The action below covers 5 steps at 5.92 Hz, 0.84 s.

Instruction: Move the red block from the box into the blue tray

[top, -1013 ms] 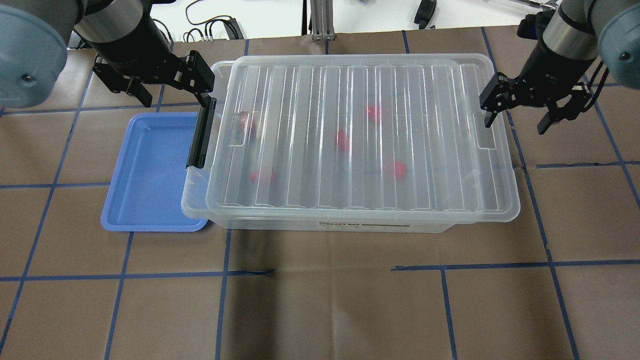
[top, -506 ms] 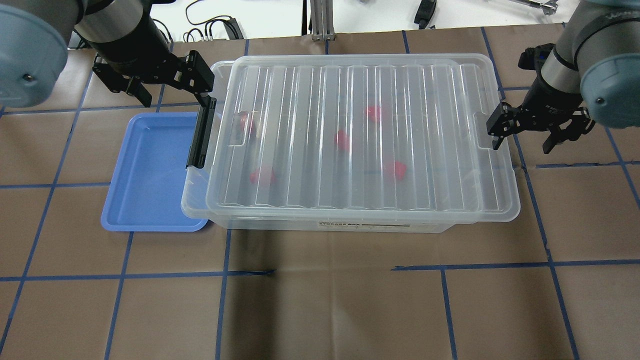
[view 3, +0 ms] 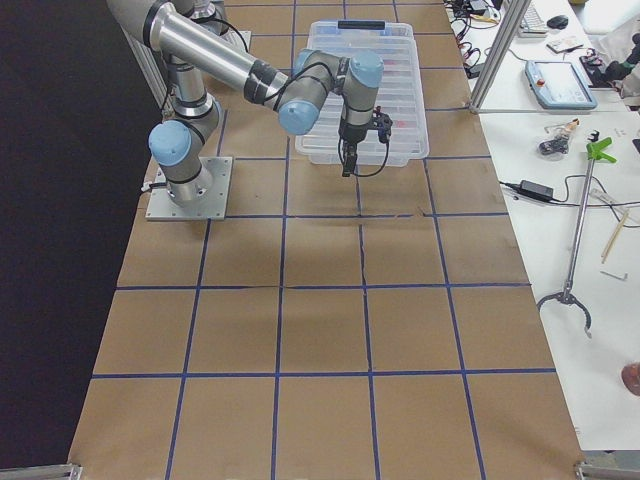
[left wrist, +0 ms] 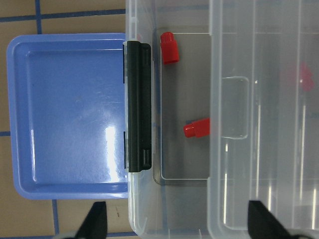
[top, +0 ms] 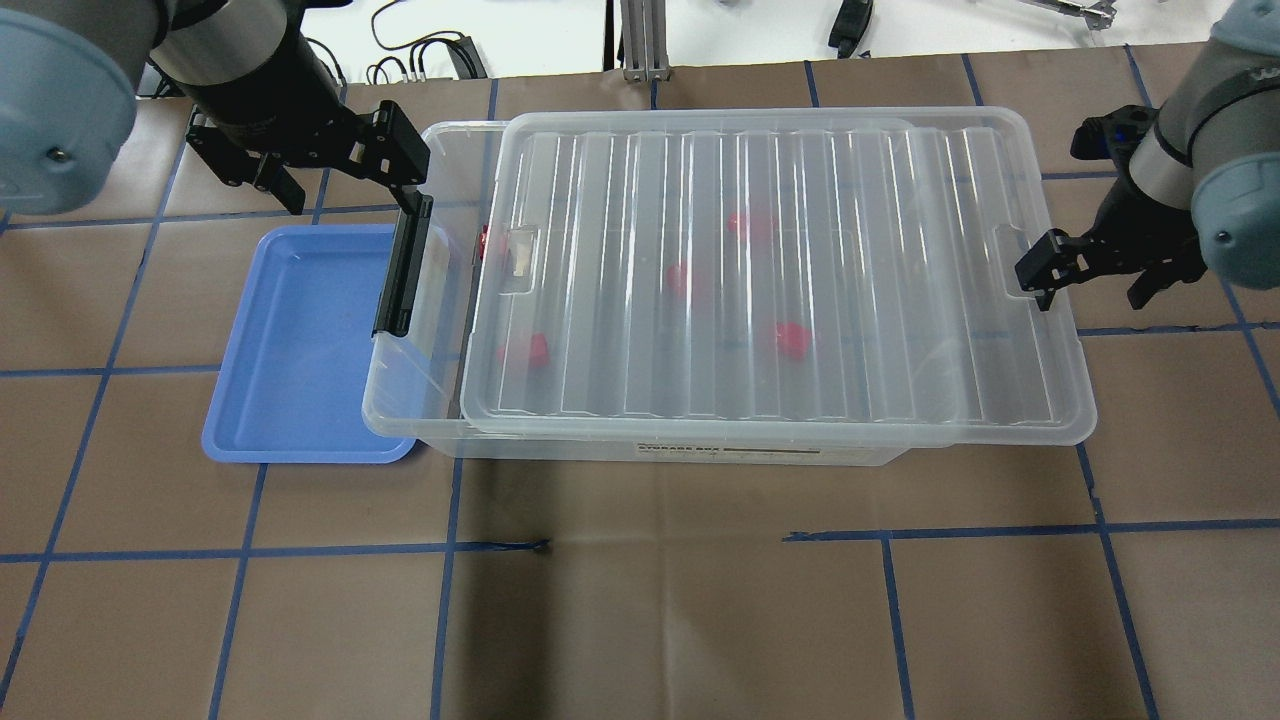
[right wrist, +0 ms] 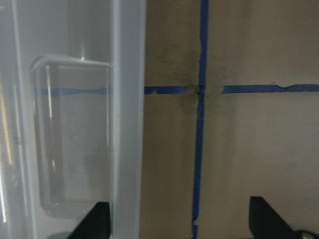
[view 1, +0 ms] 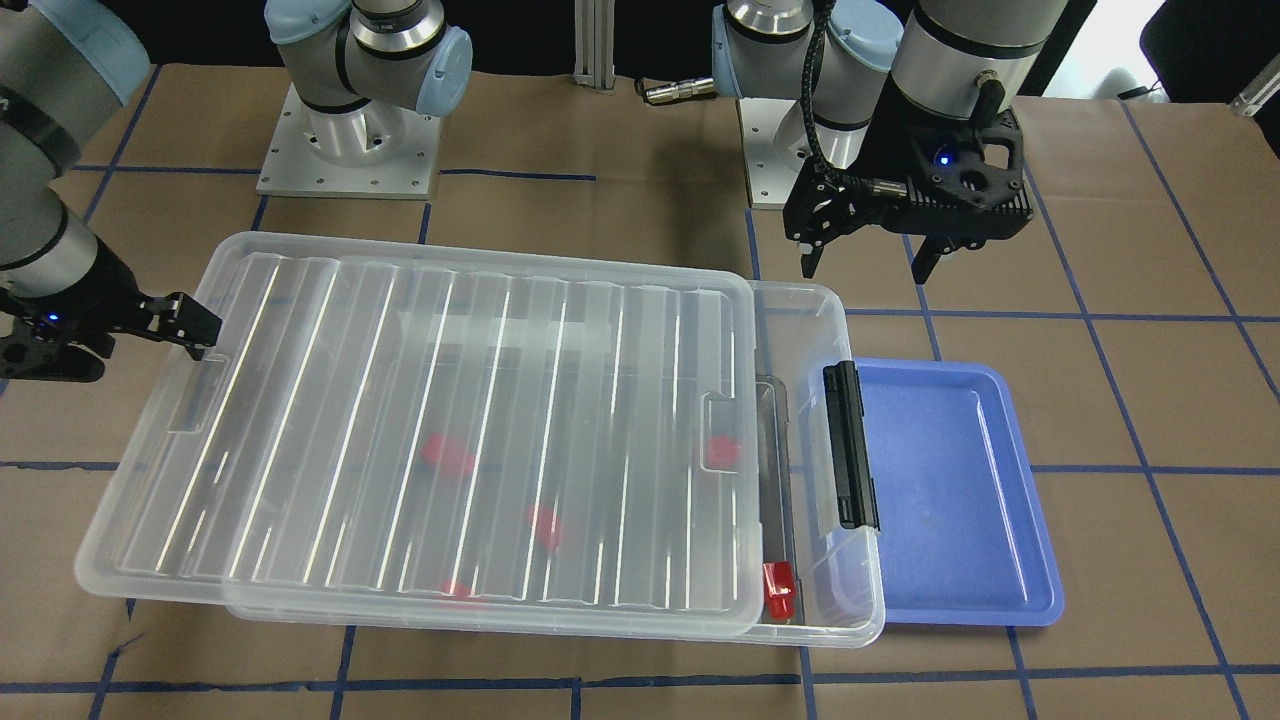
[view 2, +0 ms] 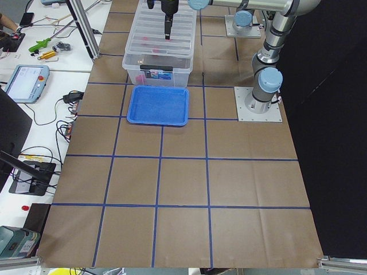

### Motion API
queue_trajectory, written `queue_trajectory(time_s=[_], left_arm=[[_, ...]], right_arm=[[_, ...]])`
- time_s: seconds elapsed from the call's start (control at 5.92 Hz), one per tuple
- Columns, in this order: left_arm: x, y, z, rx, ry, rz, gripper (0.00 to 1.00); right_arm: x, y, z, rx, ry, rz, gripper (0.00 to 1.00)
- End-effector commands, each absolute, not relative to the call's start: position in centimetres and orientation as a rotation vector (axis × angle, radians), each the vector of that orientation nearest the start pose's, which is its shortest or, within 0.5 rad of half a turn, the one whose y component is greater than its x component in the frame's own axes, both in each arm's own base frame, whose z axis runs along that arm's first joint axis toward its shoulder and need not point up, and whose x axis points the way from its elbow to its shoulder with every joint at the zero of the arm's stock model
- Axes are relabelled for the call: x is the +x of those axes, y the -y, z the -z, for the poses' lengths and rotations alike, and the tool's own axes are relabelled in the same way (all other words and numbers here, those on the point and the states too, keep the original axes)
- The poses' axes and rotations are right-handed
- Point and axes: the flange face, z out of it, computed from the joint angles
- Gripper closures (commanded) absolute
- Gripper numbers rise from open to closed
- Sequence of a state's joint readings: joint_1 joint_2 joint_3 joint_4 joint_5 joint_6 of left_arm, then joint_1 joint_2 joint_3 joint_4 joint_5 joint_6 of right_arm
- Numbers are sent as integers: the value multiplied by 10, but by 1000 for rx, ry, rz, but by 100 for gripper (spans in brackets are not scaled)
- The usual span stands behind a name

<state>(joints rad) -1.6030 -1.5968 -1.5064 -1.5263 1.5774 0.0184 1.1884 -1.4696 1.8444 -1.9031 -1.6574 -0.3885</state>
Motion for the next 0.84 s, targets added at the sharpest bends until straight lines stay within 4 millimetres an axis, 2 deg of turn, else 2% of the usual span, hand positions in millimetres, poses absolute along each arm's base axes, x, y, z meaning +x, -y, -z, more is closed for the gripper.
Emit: queue_trajectory(time_s=[0.0, 0.34, 0.51, 0.68], left_arm=[[-149, 506, -511, 79, -3131, 130, 2], [-149, 507, -508, 95, -3130, 116, 2], [-152, 512, -500, 300, -3118, 89, 2], [-153, 511, -486, 584, -3076, 44, 2]], right_arm=[[-142, 506, -348, -93, -3292, -66, 0], [-168, 498, -353, -44, -3303, -75, 0], [-158, 493, -377, 16, -3307, -13, 0], [-124, 485, -415, 112, -3289, 57, 0]])
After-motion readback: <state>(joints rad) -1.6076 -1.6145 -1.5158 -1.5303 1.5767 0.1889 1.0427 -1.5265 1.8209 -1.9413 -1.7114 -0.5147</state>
